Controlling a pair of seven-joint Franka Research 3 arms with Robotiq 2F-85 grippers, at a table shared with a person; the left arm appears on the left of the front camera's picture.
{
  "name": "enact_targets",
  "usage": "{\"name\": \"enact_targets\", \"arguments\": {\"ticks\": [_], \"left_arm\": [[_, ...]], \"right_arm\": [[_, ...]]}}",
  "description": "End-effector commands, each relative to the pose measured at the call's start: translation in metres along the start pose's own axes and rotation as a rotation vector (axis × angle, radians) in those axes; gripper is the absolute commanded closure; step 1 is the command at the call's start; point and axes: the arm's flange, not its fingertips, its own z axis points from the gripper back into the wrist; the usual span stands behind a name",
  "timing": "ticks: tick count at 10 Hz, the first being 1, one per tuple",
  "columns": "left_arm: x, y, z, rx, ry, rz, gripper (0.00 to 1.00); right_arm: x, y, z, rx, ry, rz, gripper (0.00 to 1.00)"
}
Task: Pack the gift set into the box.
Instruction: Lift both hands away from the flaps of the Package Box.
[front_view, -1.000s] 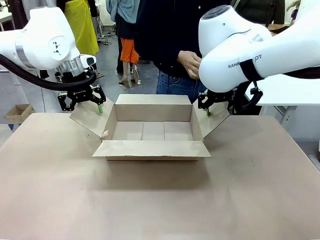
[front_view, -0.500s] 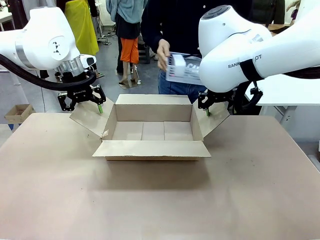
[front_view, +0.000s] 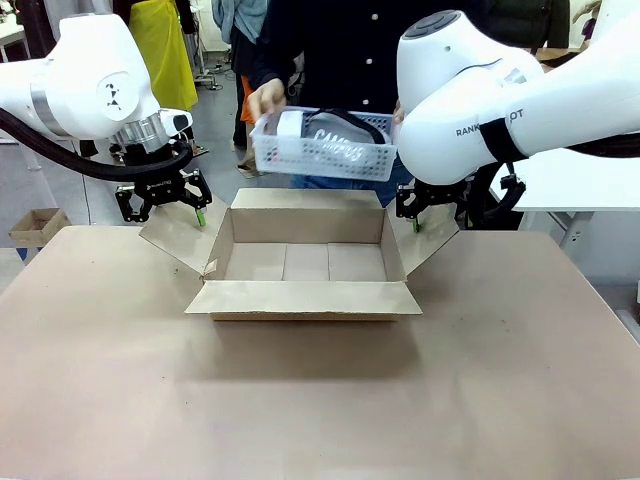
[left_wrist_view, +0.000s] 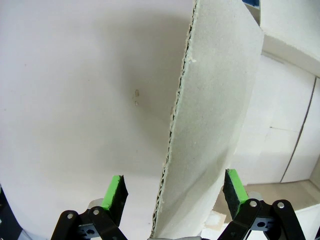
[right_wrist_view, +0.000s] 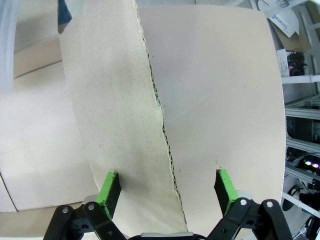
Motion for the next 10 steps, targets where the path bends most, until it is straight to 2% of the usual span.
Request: {"name": "enact_targets", "arguments": {"ticks": [1, 10], "left_arm": [[-0.0004, -0.0005, 0.0014, 0.014, -0.004, 0.012, 0.00], [-0.0004, -0.0005, 0.0014, 0.014, -0.004, 0.012, 0.00]], "right_arm": [[0.0037, 0.0022, 0.0022, -0.022, -0.015, -0.024, 0.00], [0.0037, 0.0022, 0.0022, -0.022, -0.015, -0.024, 0.00]]}}
